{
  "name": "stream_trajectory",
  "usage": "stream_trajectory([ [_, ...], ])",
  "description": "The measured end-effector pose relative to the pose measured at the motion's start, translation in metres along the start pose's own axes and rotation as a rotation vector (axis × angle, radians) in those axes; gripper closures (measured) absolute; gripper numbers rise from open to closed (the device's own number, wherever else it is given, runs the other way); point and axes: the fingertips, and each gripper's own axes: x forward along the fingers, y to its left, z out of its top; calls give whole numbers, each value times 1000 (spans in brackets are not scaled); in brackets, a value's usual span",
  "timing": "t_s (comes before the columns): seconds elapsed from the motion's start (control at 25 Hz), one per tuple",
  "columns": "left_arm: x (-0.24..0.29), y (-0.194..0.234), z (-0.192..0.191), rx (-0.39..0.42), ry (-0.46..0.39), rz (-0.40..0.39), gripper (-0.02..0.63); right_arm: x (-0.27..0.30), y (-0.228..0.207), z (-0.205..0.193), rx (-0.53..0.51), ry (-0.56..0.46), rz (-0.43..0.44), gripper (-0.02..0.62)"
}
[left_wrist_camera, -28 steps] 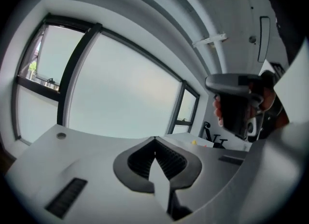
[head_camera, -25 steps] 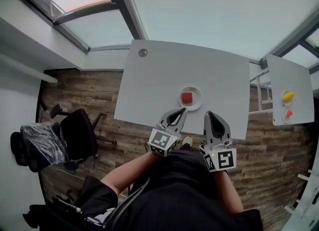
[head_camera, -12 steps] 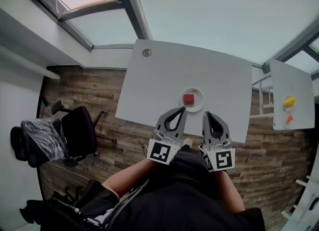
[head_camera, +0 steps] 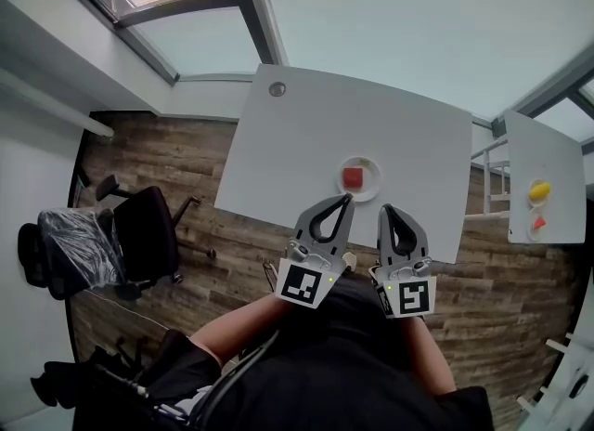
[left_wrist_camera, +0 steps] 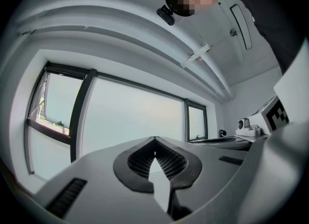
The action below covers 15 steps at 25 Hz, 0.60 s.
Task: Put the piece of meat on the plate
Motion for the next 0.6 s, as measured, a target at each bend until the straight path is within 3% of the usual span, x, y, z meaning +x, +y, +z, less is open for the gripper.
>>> stream_trajectory([
  [0.6, -6, -22, -12, -40, 22, -10, 603, -29, -5, 0, 0, -9, -33, 592],
])
